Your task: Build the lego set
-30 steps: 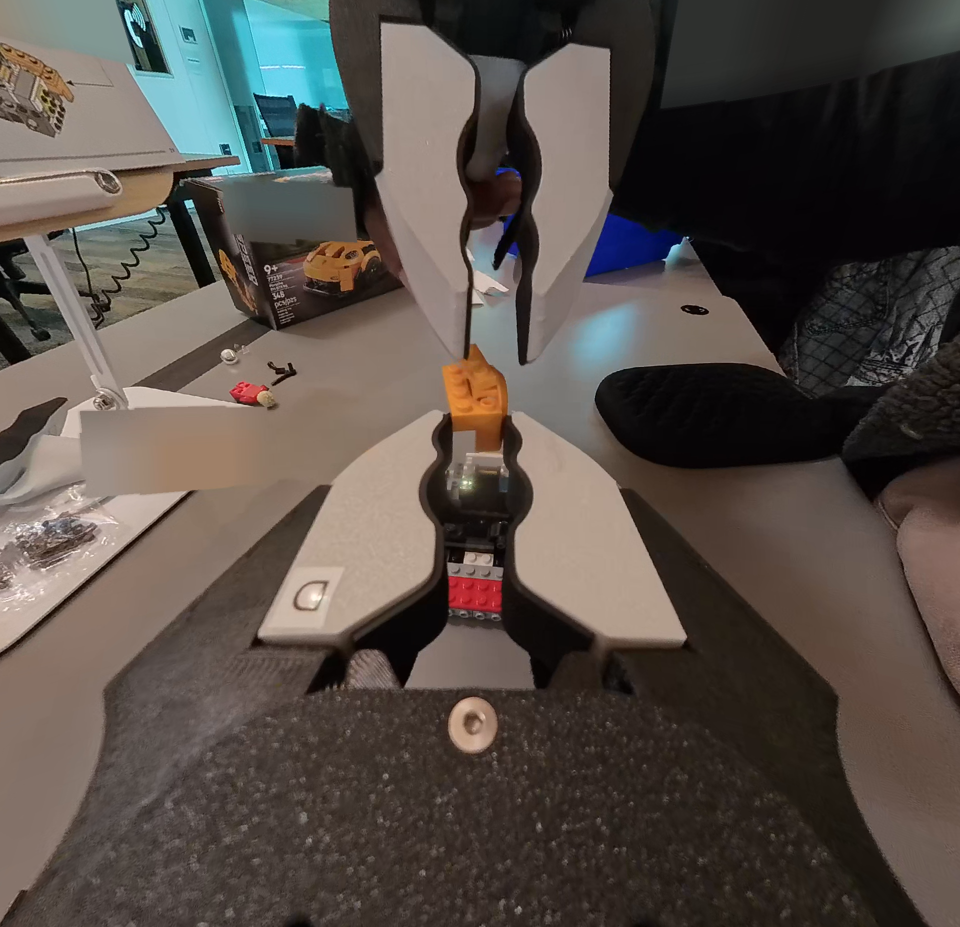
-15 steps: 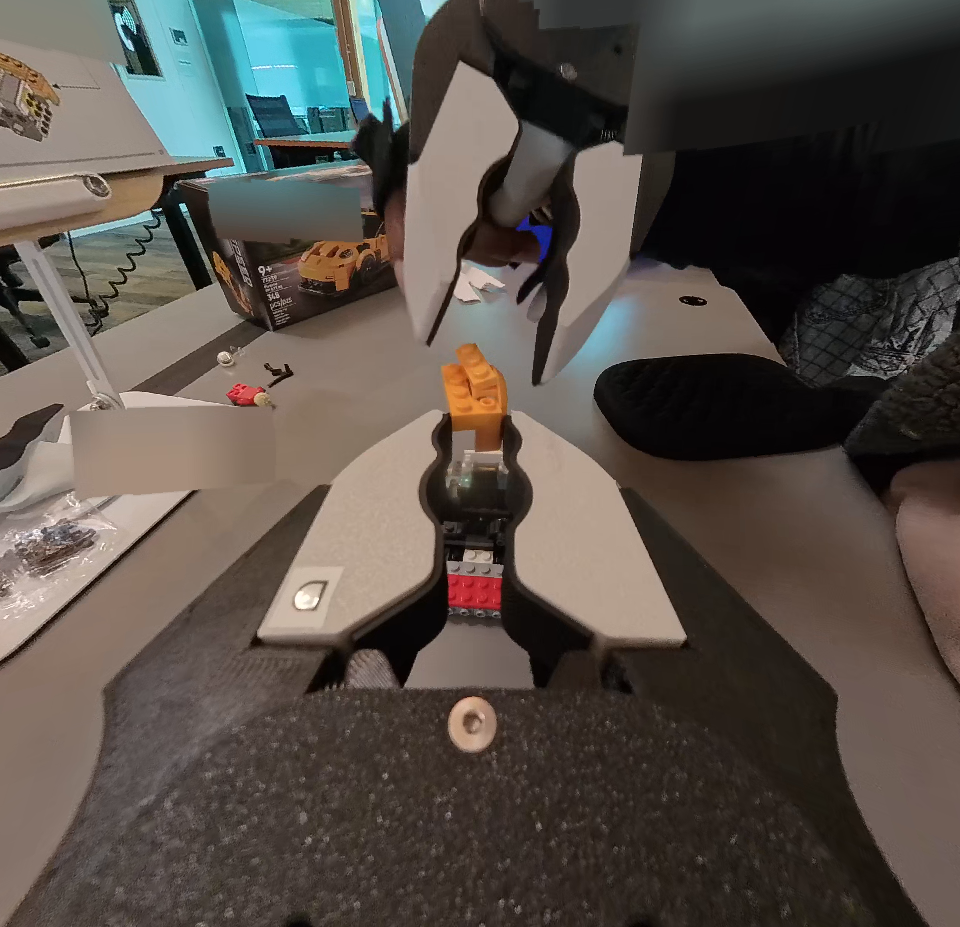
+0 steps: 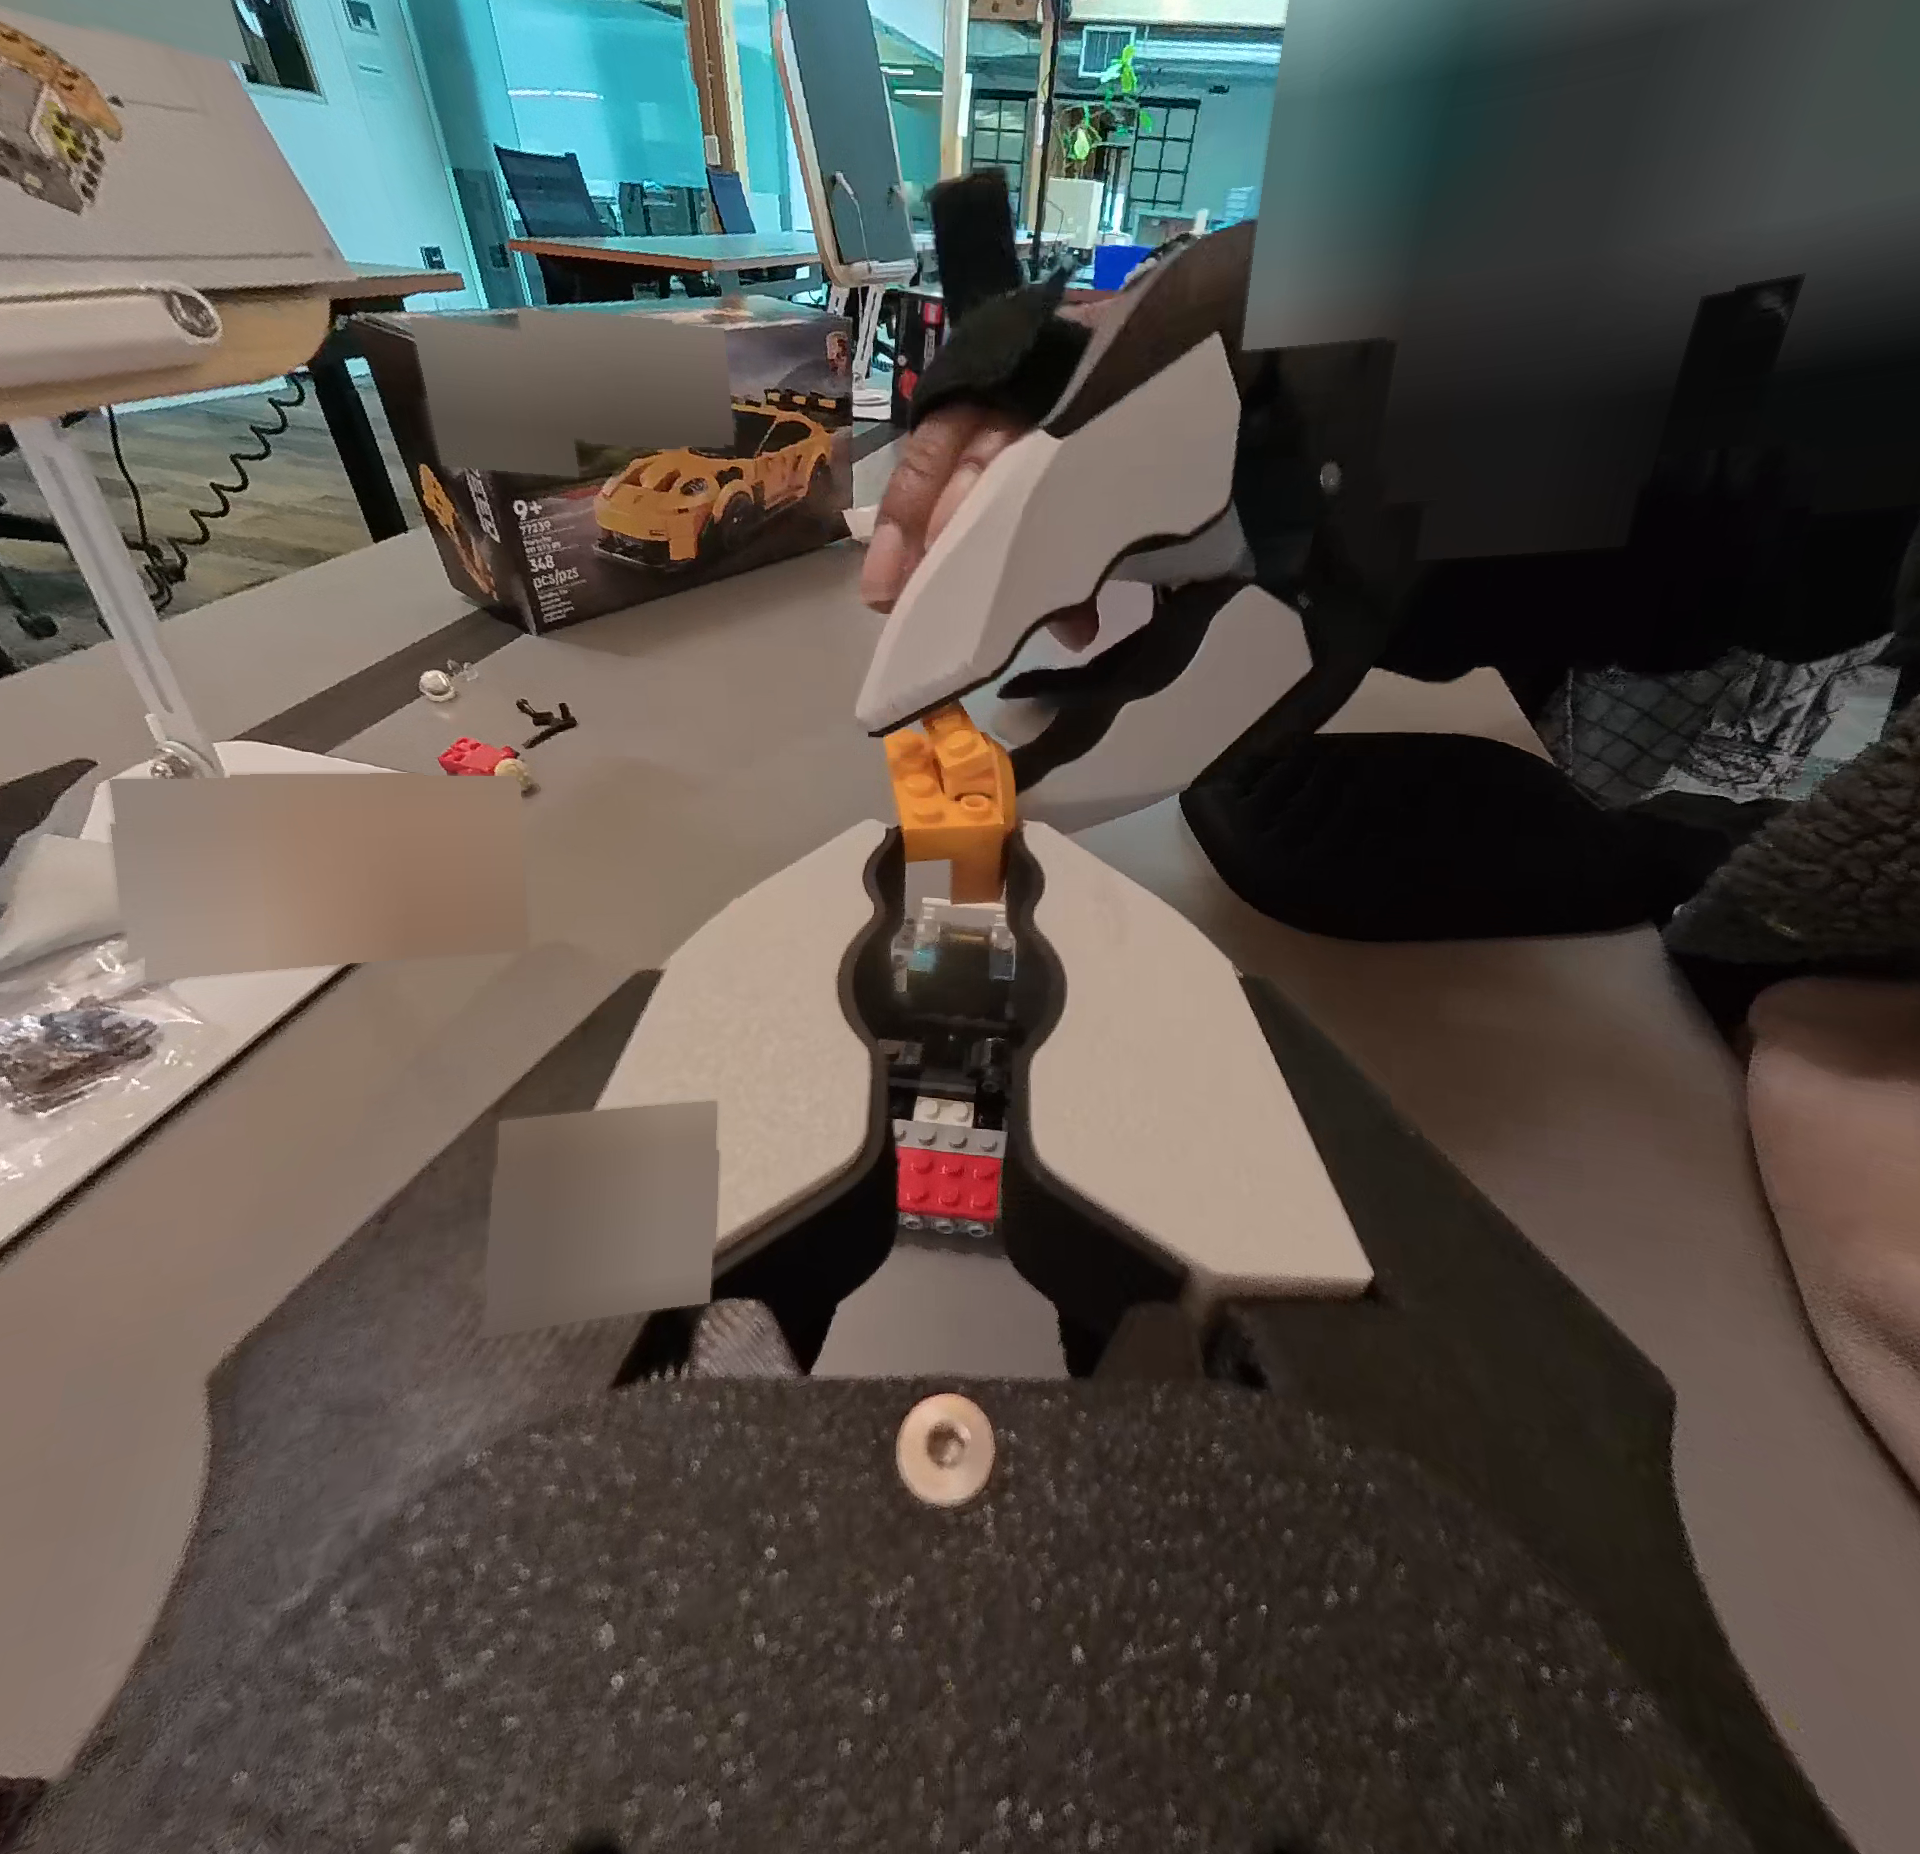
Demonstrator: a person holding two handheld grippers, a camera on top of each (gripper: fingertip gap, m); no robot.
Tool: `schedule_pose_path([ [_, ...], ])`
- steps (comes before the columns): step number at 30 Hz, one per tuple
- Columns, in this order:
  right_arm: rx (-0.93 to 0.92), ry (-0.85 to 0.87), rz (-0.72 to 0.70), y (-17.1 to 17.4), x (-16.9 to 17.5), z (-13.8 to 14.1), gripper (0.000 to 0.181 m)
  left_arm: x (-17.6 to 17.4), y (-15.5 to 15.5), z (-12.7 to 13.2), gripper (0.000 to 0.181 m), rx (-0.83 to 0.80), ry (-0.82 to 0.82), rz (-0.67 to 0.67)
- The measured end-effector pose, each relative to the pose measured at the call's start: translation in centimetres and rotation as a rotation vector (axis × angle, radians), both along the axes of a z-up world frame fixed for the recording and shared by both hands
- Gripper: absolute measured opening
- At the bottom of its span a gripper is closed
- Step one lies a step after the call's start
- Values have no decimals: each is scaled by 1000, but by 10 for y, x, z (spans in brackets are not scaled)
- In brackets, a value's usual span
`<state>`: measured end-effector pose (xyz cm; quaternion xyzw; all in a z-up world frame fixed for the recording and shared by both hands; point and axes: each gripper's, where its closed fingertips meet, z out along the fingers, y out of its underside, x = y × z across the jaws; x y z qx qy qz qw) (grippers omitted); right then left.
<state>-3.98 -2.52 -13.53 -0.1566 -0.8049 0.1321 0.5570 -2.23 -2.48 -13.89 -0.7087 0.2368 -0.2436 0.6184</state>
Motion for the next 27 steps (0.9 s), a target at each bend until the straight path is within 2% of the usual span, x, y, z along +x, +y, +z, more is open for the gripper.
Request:
schedule_pose_path([
  [6,136,123,-65,2,-1,6,18,0,1,4,18,-77,-129,0],
  [10,178,95,-96,5,0,3,15,3,2,1,18,-159,-185,9],
  [18,153,23,-143,8,2,-8,14,4,2,-7,18,-299,-312,18],
  [27,78,-12,-180,13,1,-22,13,1,5,-19,17,-401,-373,41],
])
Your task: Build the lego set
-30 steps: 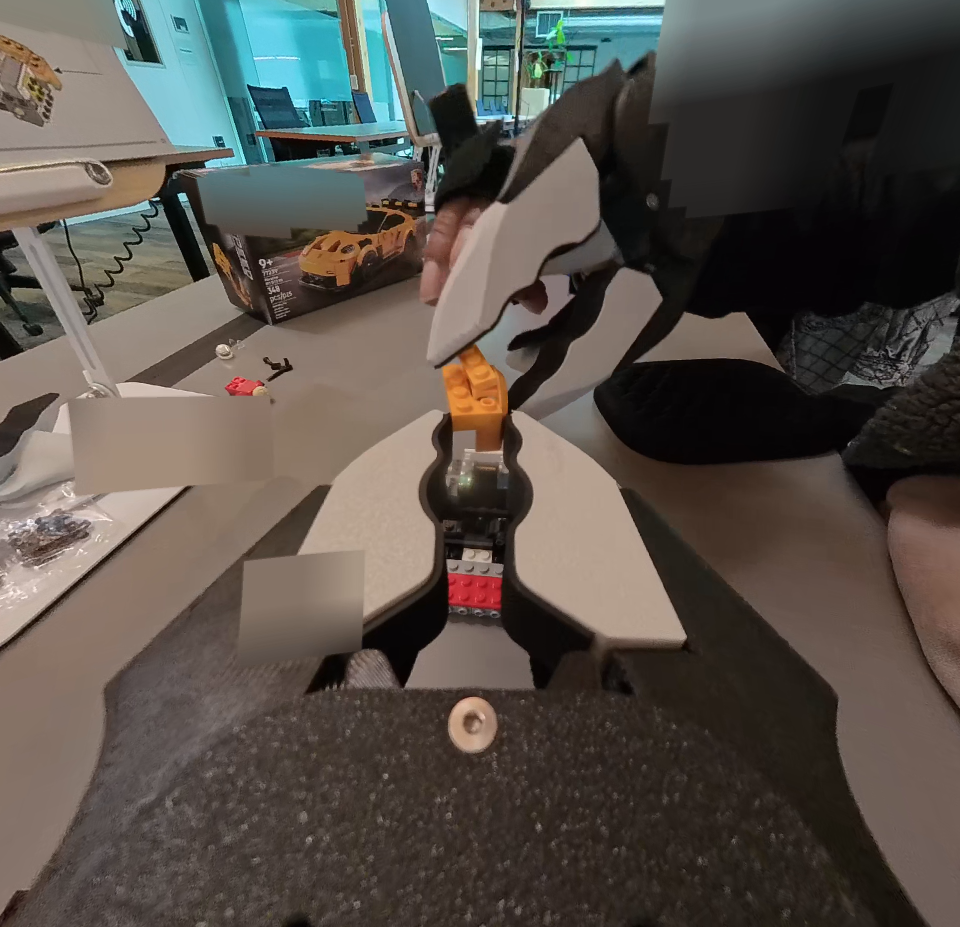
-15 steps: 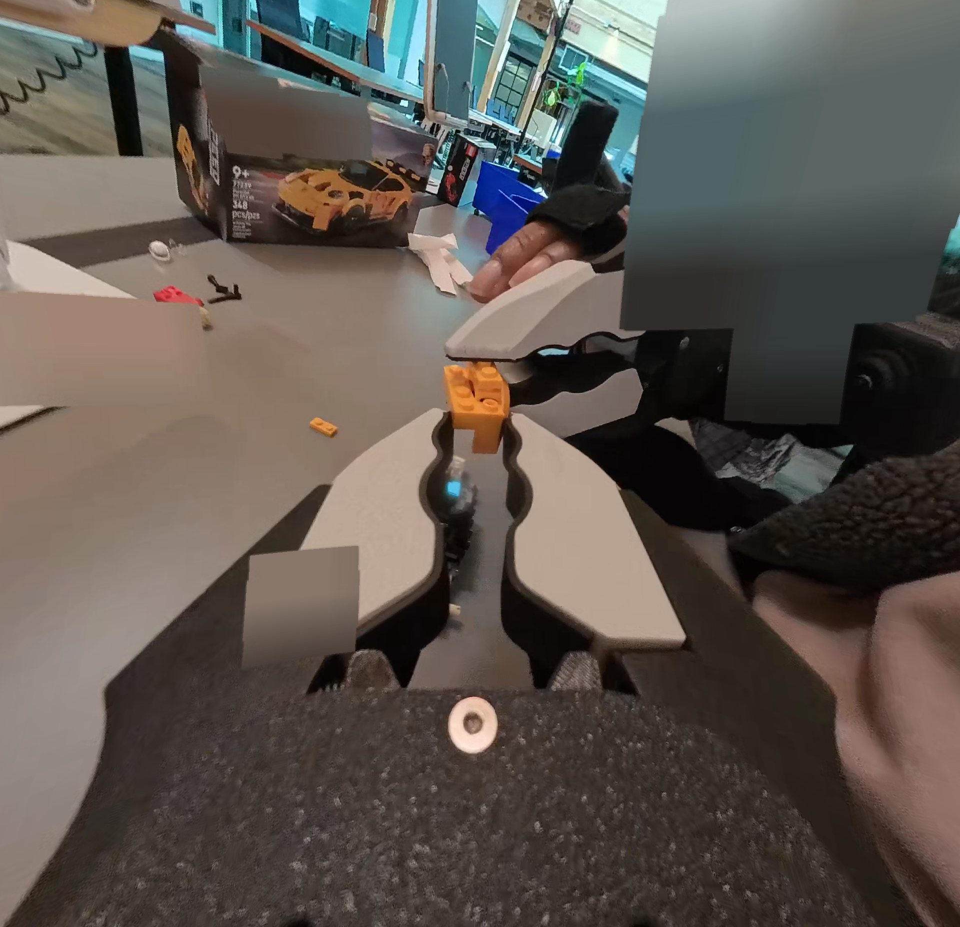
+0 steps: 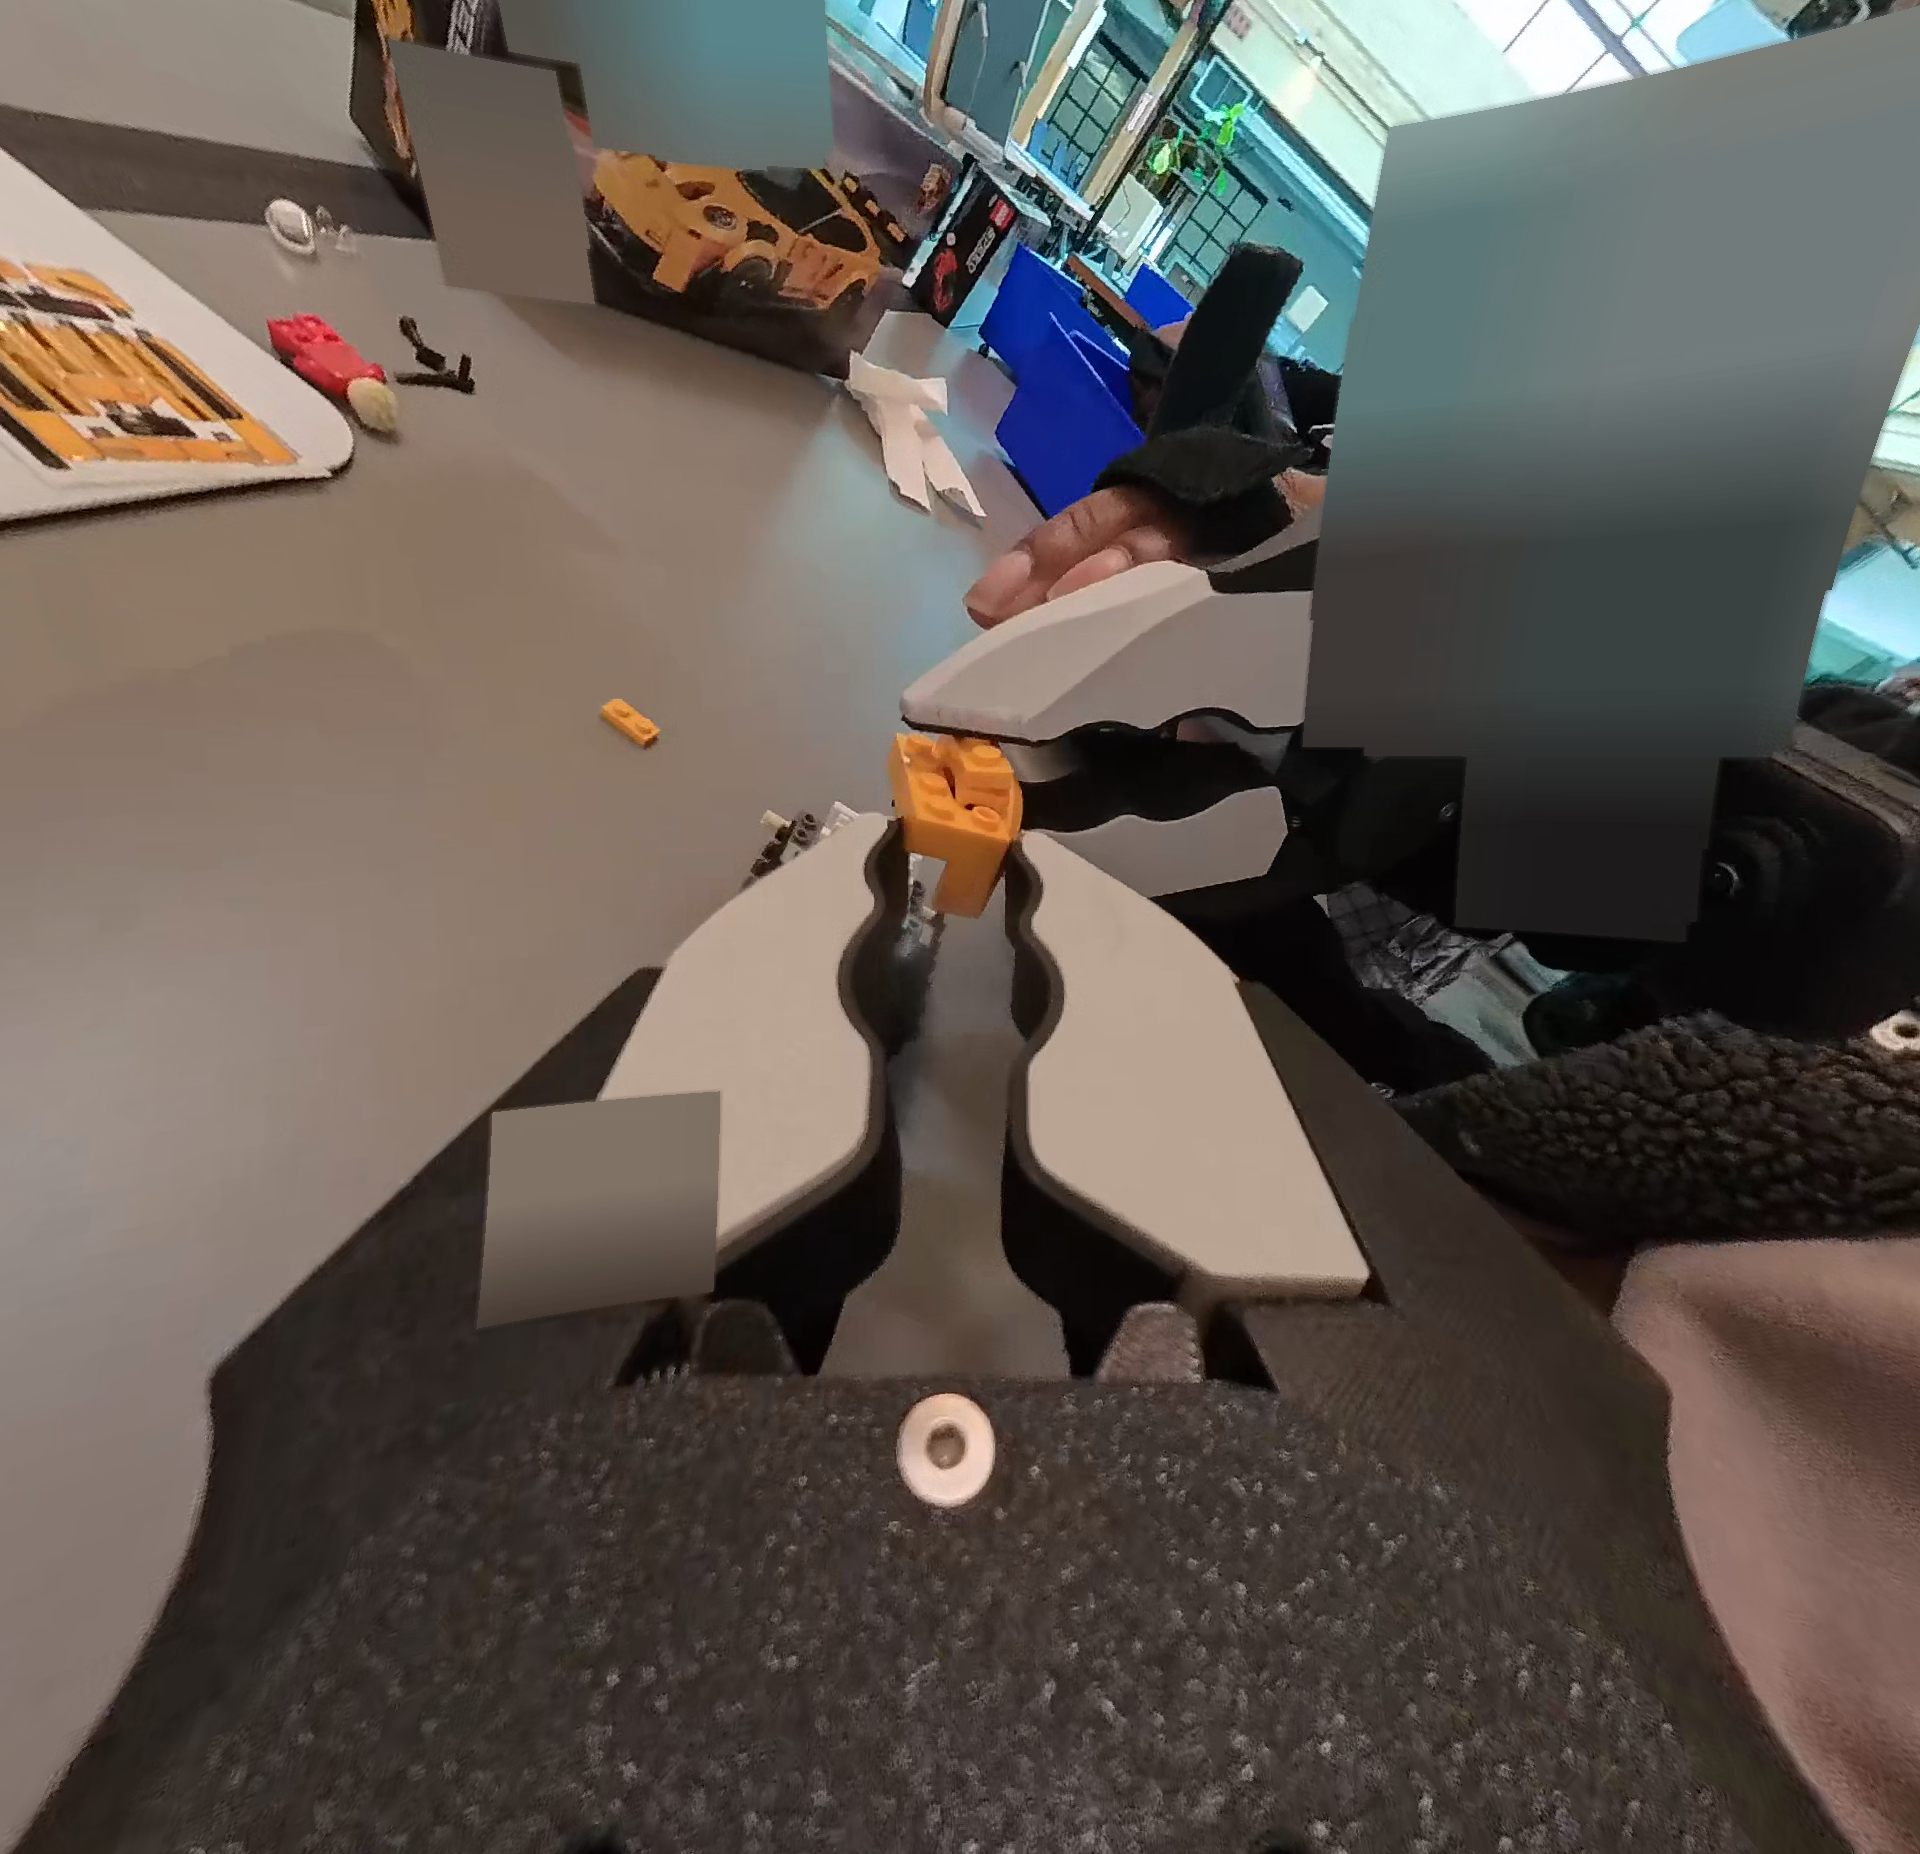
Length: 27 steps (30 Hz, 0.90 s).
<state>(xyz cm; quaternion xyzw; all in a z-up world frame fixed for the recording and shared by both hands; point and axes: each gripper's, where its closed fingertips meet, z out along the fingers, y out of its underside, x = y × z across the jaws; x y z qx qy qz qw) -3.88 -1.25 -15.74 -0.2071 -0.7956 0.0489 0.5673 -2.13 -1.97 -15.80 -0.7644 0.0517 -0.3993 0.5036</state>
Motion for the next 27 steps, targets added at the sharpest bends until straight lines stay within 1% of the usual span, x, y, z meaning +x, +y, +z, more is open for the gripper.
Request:
schedule_pose_path([
  [4,-61,22,-19,2,-2,-1,15,-2,2,-1,18,-22,-50,8],
  [6,-49,46,-15,2,-3,3,17,-4,2,1,18,-22,-79,8],
  [11,-58,47,-15,3,-4,7,17,-6,2,5,18,4,-65,21],
  [16,-12,52,12,2,-1,10,17,-4,1,8,18,25,-46,21],
  [27,-38,42,26,1,4,9,15,-1,-1,8,18,25,-45,2],
])
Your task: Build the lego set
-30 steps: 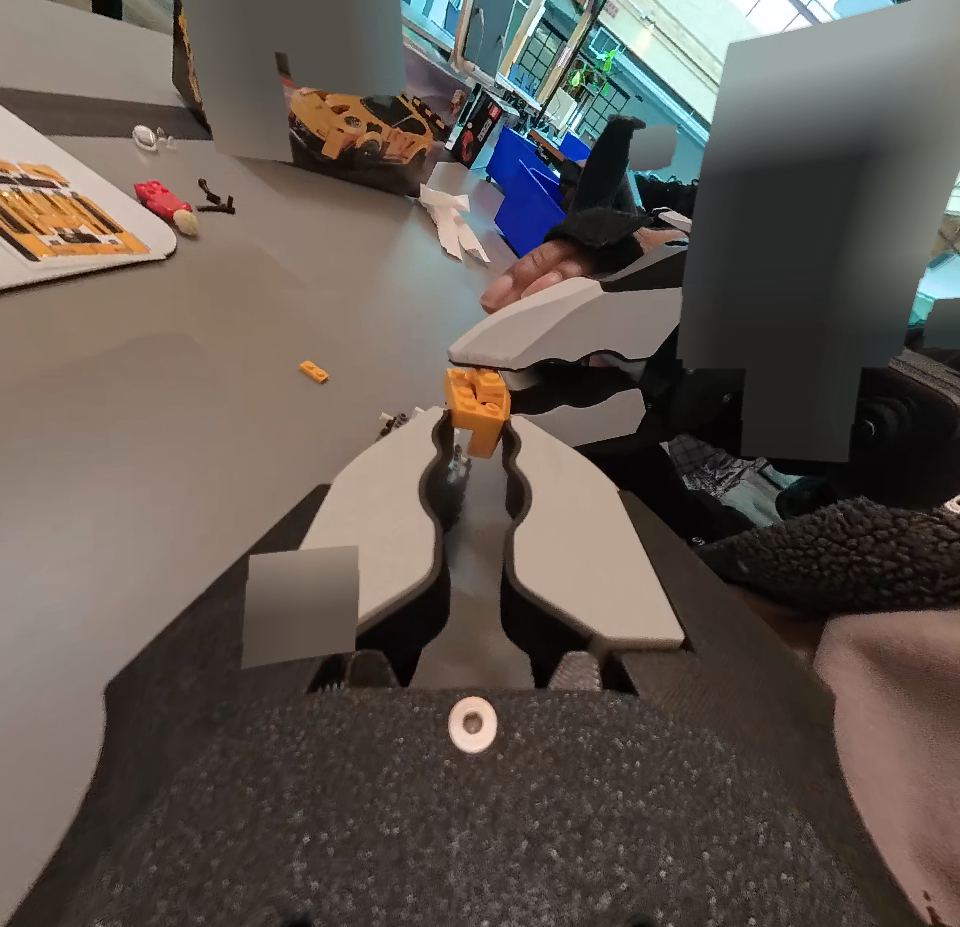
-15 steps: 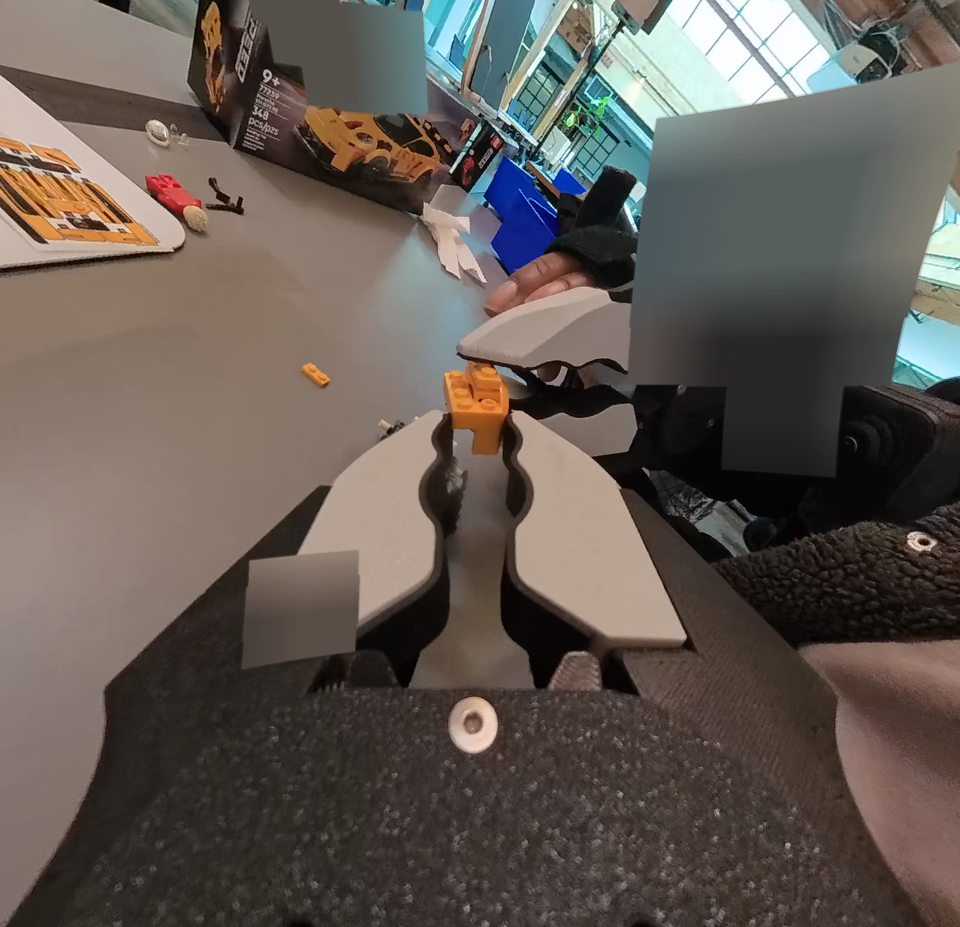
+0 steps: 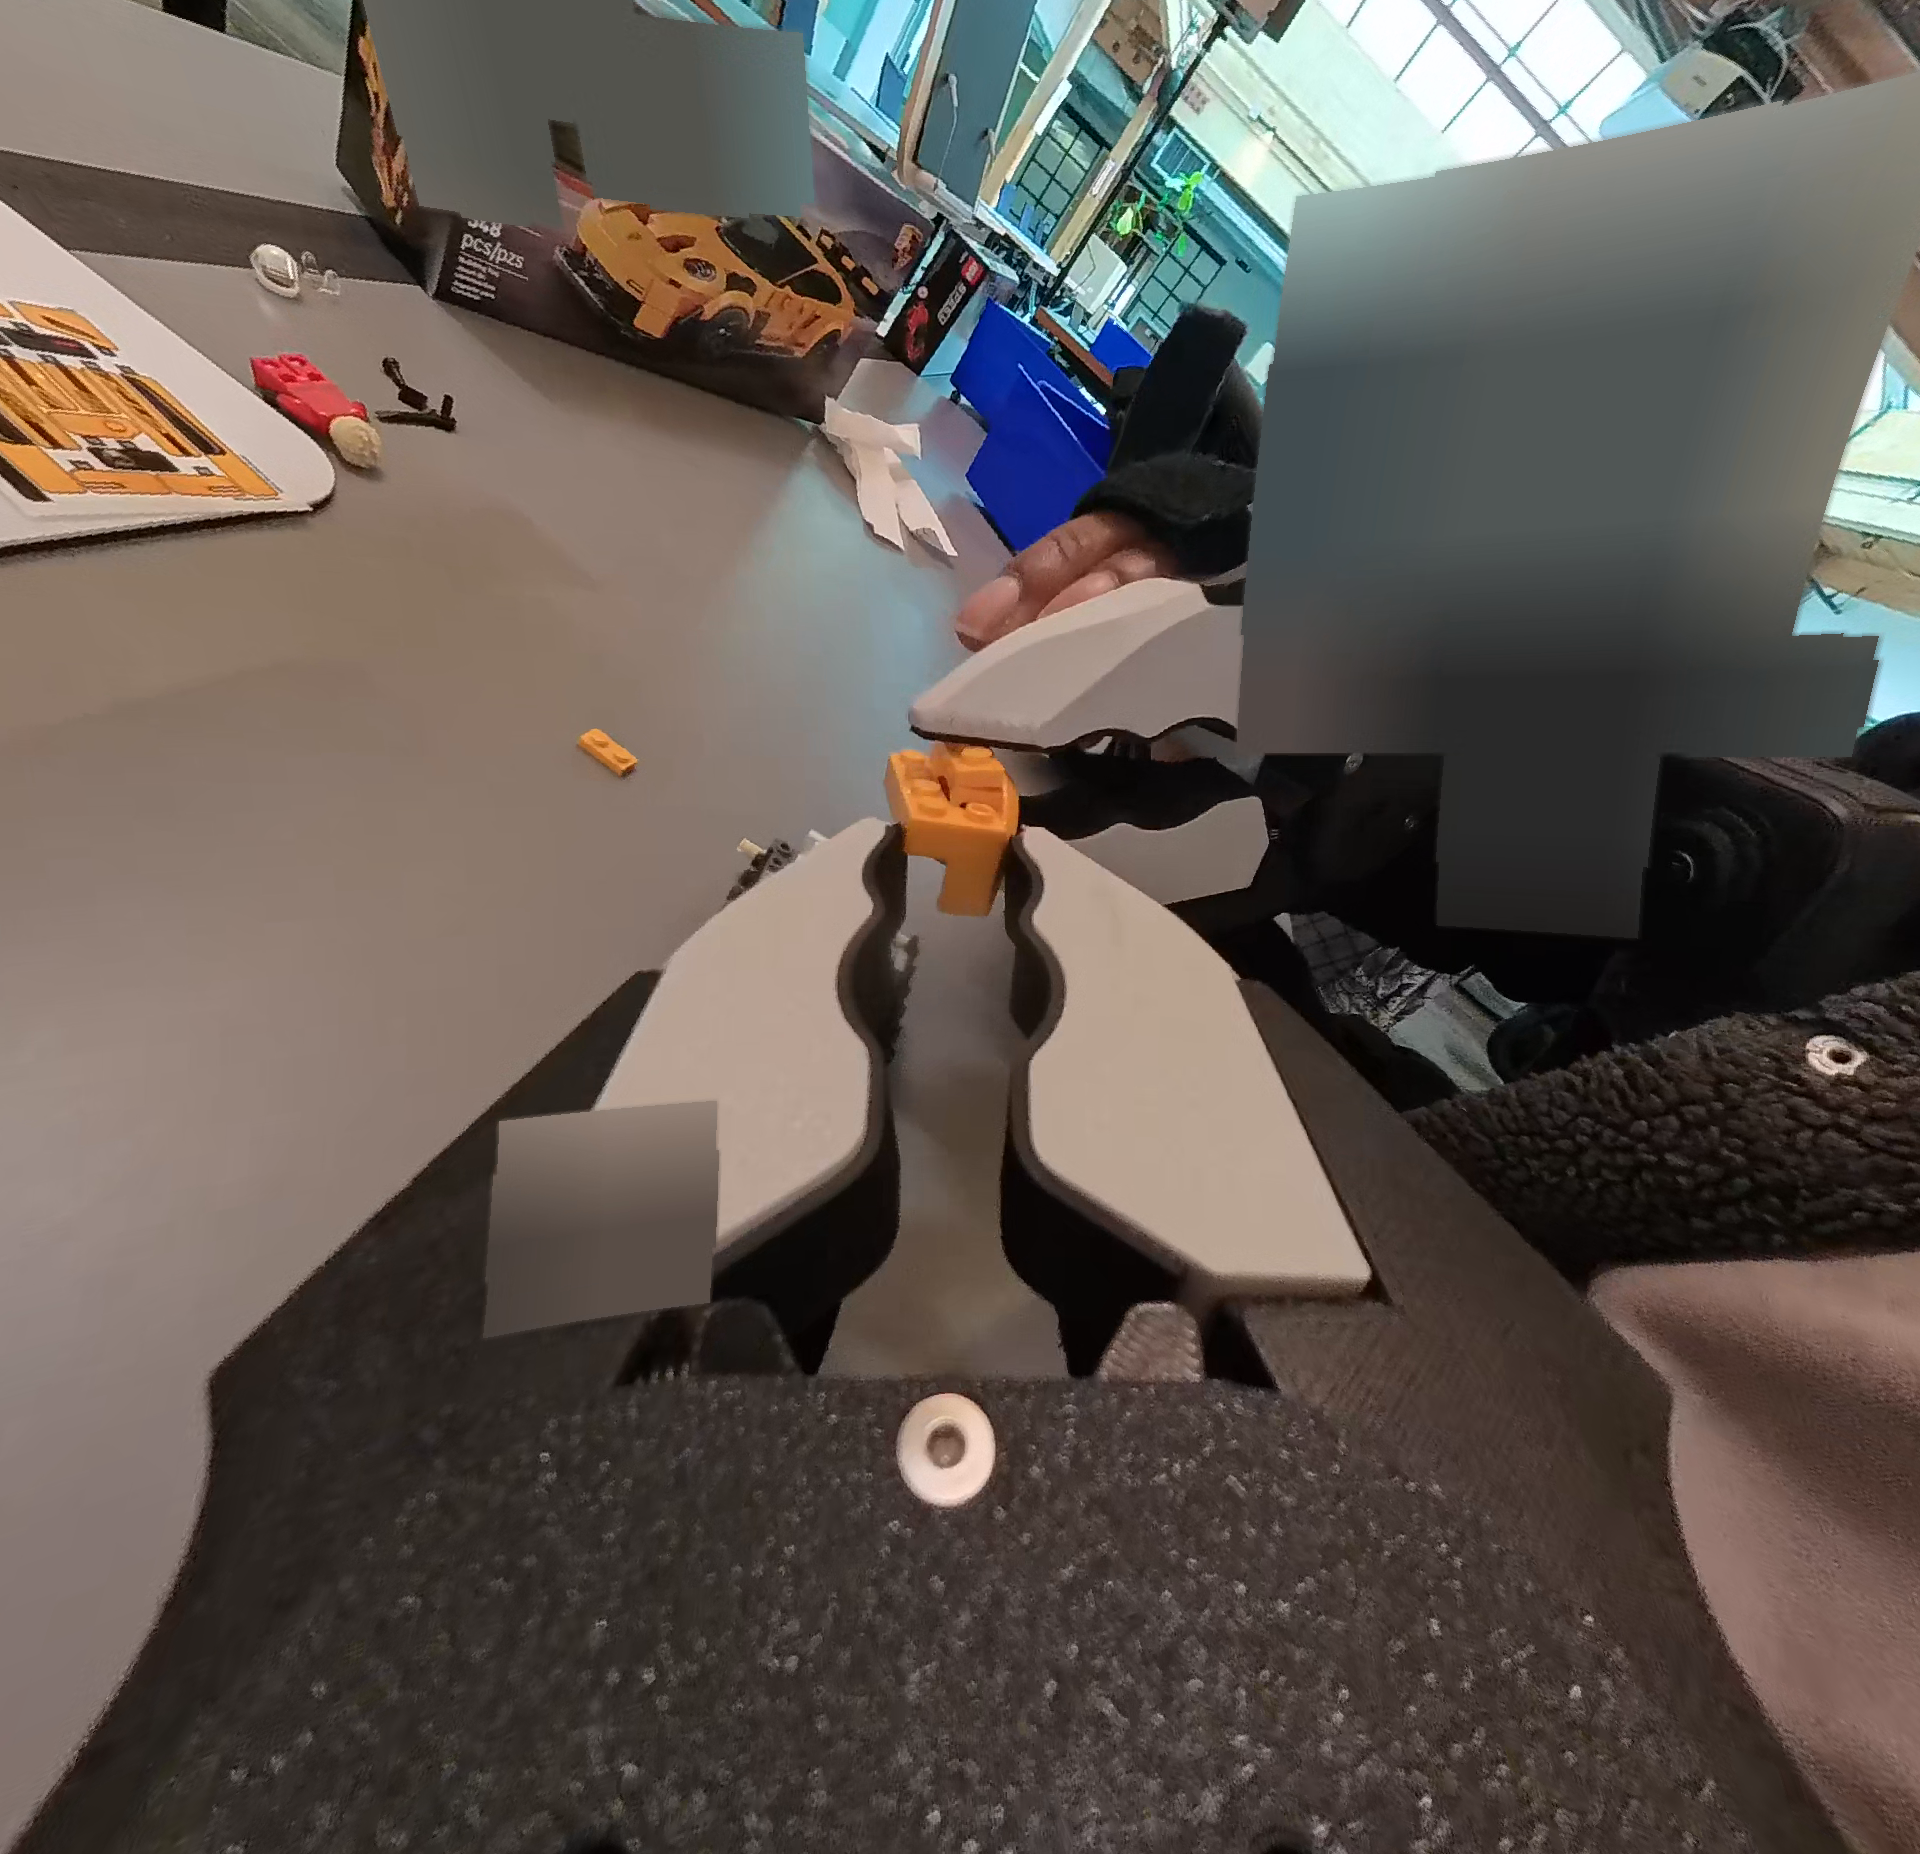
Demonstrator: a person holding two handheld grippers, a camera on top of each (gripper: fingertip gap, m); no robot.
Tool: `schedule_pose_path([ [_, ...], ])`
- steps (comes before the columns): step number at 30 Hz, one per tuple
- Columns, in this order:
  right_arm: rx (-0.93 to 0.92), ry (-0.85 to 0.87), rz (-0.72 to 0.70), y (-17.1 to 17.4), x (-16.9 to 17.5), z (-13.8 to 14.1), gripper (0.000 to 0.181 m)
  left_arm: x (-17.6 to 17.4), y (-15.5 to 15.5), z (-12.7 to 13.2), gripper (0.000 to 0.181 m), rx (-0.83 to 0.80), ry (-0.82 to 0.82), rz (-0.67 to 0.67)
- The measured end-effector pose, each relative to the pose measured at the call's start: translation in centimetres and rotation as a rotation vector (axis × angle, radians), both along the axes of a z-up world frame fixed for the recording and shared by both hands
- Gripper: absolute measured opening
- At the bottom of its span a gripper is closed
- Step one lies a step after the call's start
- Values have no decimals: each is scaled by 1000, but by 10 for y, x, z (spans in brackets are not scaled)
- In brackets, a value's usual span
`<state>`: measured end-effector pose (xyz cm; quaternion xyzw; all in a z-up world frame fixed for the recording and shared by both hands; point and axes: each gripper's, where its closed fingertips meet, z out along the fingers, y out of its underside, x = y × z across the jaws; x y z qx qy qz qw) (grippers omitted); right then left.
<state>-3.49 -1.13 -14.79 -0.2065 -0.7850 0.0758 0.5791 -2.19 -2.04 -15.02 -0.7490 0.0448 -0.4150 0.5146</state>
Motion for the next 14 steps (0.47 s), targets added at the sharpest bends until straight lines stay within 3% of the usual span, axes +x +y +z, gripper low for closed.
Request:
schedule_pose_path([
  [14,-128,28,-27,2,-6,3,15,-6,2,4,18,-1,-58,20],
])
